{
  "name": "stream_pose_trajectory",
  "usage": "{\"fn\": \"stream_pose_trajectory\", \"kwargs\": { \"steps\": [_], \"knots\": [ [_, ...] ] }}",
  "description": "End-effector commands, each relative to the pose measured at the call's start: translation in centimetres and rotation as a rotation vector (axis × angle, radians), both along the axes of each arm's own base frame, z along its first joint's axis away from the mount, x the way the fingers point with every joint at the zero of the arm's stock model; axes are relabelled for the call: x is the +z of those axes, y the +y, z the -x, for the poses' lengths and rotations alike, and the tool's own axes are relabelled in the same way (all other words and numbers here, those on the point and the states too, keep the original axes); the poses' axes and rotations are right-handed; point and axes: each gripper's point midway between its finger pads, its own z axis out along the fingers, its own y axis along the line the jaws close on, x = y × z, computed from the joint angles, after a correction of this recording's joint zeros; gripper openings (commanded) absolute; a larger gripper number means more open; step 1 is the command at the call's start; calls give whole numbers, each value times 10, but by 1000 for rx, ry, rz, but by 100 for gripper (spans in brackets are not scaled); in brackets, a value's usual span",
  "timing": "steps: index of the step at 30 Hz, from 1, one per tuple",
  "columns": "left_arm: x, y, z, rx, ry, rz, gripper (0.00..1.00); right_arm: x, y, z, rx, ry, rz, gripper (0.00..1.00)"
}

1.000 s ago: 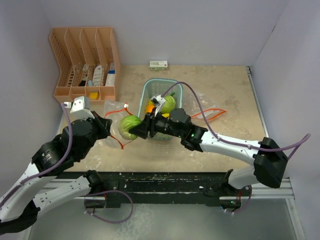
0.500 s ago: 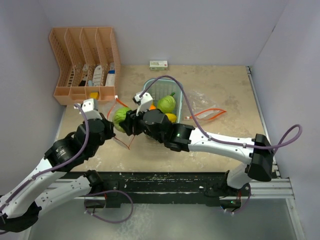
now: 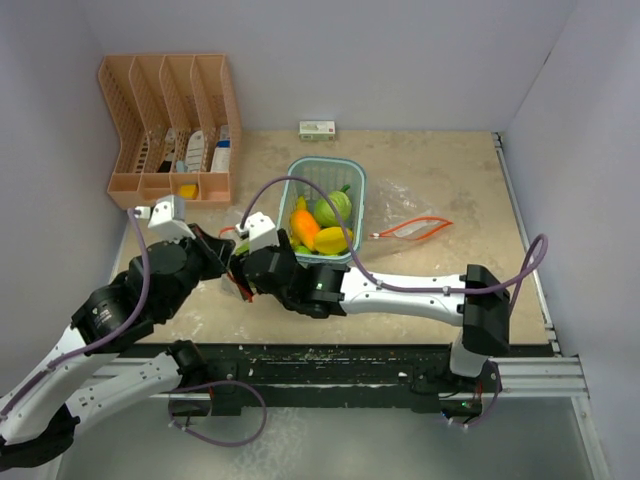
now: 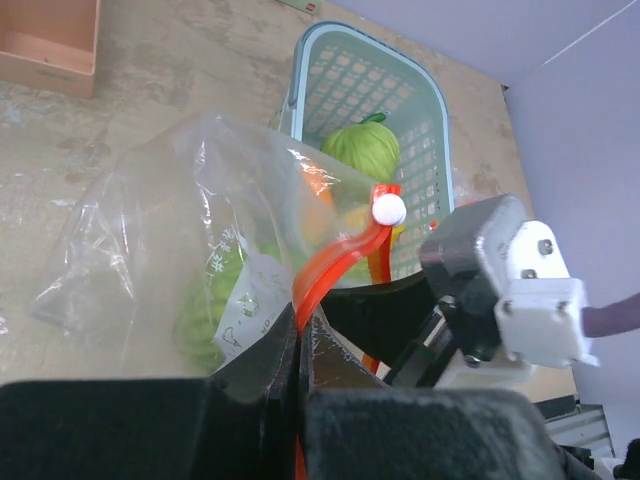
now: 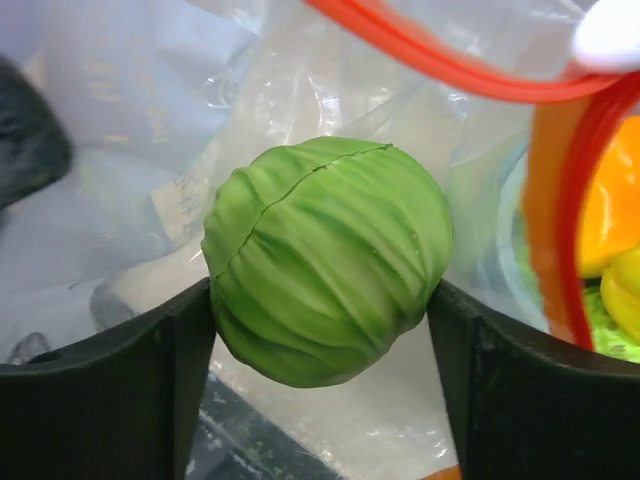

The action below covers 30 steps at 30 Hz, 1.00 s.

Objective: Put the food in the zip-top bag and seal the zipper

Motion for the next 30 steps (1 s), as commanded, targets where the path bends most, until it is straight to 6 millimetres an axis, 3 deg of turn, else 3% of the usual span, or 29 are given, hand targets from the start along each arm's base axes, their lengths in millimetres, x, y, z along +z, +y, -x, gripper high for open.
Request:
{"fn": "stream_pose_trajectory", "kwargs": {
  "steps": [1,3,9,15,17,21,25,30],
  "knots": [
    [24,-7,-2,-6,-44,78,0,58,1,11,81,-45,-164,91],
    [17,-4,-2,4,-30,58,0,71,0,21,151,-51,-214,99],
    [-14,13,-3,85,19,-4,0,116,-10,52,331,-60,-317,100],
    [-29,20,-2,117,42,-20,0,151,-40,53,304,-110,-383,99],
    [-29,20,-1,115,43,-20,0,149,-54,35,189,-114,-353,99],
    [-22,22,1,114,36,-14,0,127,-83,-27,-52,-75,-257,98],
    [-20,25,2,119,24,-1,0,91,-110,-94,-224,-42,-130,98],
    [-25,25,4,115,28,12,0,48,-126,-146,-340,-14,-7,99]
  ]
}}
